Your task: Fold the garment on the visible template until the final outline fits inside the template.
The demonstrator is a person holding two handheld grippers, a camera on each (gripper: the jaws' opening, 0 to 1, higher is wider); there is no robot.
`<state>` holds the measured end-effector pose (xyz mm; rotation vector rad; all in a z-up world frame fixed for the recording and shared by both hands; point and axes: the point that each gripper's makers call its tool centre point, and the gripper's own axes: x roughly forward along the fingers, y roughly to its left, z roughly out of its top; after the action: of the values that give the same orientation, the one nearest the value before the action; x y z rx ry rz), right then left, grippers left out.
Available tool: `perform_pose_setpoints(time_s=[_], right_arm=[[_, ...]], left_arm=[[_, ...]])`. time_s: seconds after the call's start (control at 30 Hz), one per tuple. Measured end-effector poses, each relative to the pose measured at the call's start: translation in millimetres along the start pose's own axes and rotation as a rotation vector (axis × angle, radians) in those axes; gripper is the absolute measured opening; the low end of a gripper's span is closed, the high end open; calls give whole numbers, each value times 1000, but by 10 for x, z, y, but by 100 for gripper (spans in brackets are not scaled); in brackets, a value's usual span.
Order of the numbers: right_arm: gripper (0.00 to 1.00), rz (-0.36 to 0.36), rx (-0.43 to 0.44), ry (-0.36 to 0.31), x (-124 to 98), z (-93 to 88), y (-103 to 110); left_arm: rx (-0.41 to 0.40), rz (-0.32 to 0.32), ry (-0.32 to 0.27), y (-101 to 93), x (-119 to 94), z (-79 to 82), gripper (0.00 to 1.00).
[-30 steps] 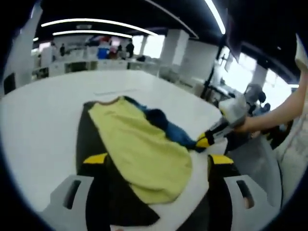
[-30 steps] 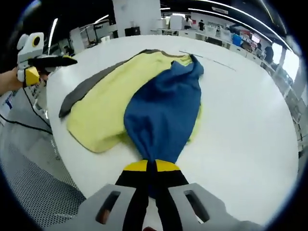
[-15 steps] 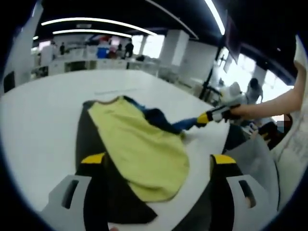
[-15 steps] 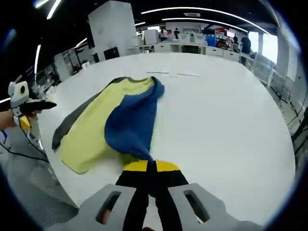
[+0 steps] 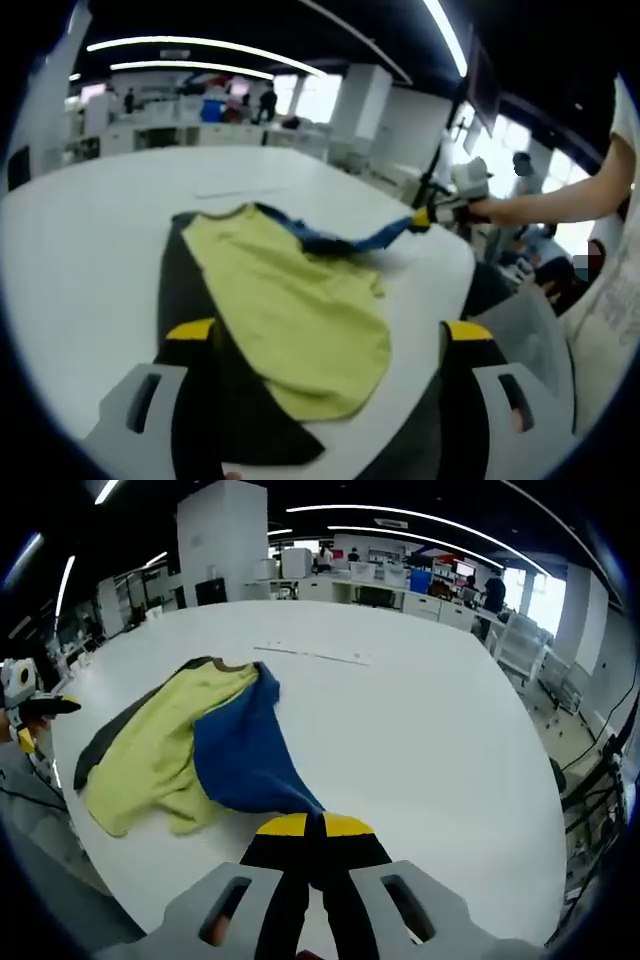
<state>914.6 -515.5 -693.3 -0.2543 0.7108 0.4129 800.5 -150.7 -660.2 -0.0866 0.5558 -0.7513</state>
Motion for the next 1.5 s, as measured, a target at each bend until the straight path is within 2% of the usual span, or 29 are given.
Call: perform_pose_setpoints(time_s=[0.2, 0.73, 1.07, 1.2, 1.43, 1.5], right_arm=[[3, -21, -42, 19, -111, -14, -109], [3, -83, -120, 28, -261, 224, -641], [3, -110, -147, 72, -267, 202, -964], [3, -111, -148, 84, -265, 173, -1027], [3, -94, -234, 132, -248, 94, -1105], [3, -95, -234, 135, -243, 89, -1156]], left_arm=[[5, -7, 8, -27, -18, 2, 87], [-2, -17, 15, -92, 16, -4, 88], [-11, -21, 21, -102, 29, -31, 88], [-13, -24, 29, -110, 38, -56, 88], [-15, -28, 30, -125, 58, -43, 88], [-14, -26, 28, -120, 60, -38, 88]])
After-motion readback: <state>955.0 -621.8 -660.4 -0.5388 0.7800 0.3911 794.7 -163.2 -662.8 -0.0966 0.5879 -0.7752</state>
